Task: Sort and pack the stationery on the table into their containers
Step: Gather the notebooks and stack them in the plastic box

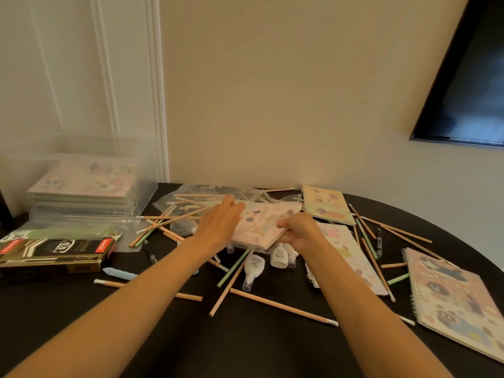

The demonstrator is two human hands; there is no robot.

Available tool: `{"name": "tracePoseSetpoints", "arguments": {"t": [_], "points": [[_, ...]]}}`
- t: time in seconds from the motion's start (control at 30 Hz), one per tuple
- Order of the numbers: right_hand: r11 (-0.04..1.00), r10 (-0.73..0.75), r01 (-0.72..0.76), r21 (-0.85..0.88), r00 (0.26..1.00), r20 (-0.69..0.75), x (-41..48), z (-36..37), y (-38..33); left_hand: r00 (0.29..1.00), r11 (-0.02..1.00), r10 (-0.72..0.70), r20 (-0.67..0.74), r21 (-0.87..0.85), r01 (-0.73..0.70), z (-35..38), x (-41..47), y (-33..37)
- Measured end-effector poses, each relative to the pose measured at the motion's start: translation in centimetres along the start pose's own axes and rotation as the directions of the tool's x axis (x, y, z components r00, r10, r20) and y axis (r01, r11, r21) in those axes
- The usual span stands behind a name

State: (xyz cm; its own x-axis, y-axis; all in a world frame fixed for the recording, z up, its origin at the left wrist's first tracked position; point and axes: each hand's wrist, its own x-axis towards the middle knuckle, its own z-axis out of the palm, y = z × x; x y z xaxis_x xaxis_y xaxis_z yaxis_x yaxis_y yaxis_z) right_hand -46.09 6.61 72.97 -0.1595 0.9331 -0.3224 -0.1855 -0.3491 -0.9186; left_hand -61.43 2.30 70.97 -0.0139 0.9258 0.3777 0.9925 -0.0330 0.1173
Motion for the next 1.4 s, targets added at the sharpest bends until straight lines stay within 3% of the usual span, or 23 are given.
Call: {"name": "tracePoseSetpoints", "arguments": {"t": [0.2,0.3,0.37,0.43,0.5,0.57,0.63,0.73,0.77,0.83,0.87,0.9,1.03,1.23,1.4], "points": [[0.896,0.051,-0.065,0.439,0.998,0.044,-0.5,1.5,0.3,0.993,0.991,0.104,-0.055,-0.079,-0.108,-2.8,0.5,2.1],[0.872,0.130,-0.152,0.466,0.988,0.080,-0.2,2.5,0.6,0.981,0.956,0.145,-0.126,-0.240,-0.172,-4.5,0.2,2.8],[0.862,0.101,-0.135,0.489,0.990,0.097,-0.3,2.9,1.2,0.972,0.902,0.190,-0.141,-0.366,-0.229,-5.2,-0.2,3.2],[0.897,0.074,-0.106,0.429,0.993,0.090,-0.6,3.7,1.4,0.962,0.884,0.242,-0.123,-0.381,-0.271,-5.3,-0.7,3.2],[0.847,0.070,-0.093,0.524,0.995,0.064,0.1,3.9,1.6,0.969,0.866,0.236,-0.069,-0.437,-0.242,-5.1,-0.8,2.1],[0.818,0.074,-0.084,0.569,0.996,0.040,0.9,4.1,1.6,0.990,0.806,0.134,-0.039,-0.578,-0.131,-5.3,-1.1,0.9],[0.787,0.045,-0.054,0.614,0.999,0.031,1.3,4.3,1.6,0.992,0.691,-0.110,-0.062,-0.722,0.032,-5.6,-1.0,0.0],[0.739,0.033,-0.049,0.672,0.999,0.036,1.3,4.5,1.6,0.839,0.476,-0.543,-0.031,-0.834,0.278,-4.8,0.7,-1.4],[0.748,0.024,-0.043,0.662,0.999,0.038,1.0,4.7,1.5,0.797,0.345,-0.599,0.080,-0.872,0.347,-4.5,1.4,-1.9],[0.775,0.017,-0.048,0.630,0.998,0.056,0.4,5.3,1.7,0.743,0.032,-0.548,0.385,-0.878,0.478,-3.9,2.3,-2.6],[0.788,0.016,-0.055,0.613,0.997,0.069,0.3,5.6,1.9,0.730,-0.032,-0.500,0.465,-0.853,0.521,-3.5,2.6,-2.8],[0.795,0.020,-0.064,0.603,0.997,0.079,0.2,5.8,2.1,0.730,-0.040,-0.471,0.495,-0.839,0.543,-3.3,2.6,-2.8],[0.784,0.015,-0.029,0.620,1.000,0.028,1.0,6.7,2.5,0.772,0.104,-0.342,0.536,-0.795,0.598,-3.6,0.9,-1.6],[0.783,0.070,-0.056,0.619,0.998,0.002,2.4,7.7,4.8,0.754,0.254,-0.237,0.613,-0.710,0.657,-3.7,-1.1,-2.9],[0.843,0.110,-0.154,0.515,0.987,0.116,2.8,8.8,6.2,0.723,0.200,-0.170,0.670,-0.695,0.691,-3.4,-2.1,-5.2]]}}
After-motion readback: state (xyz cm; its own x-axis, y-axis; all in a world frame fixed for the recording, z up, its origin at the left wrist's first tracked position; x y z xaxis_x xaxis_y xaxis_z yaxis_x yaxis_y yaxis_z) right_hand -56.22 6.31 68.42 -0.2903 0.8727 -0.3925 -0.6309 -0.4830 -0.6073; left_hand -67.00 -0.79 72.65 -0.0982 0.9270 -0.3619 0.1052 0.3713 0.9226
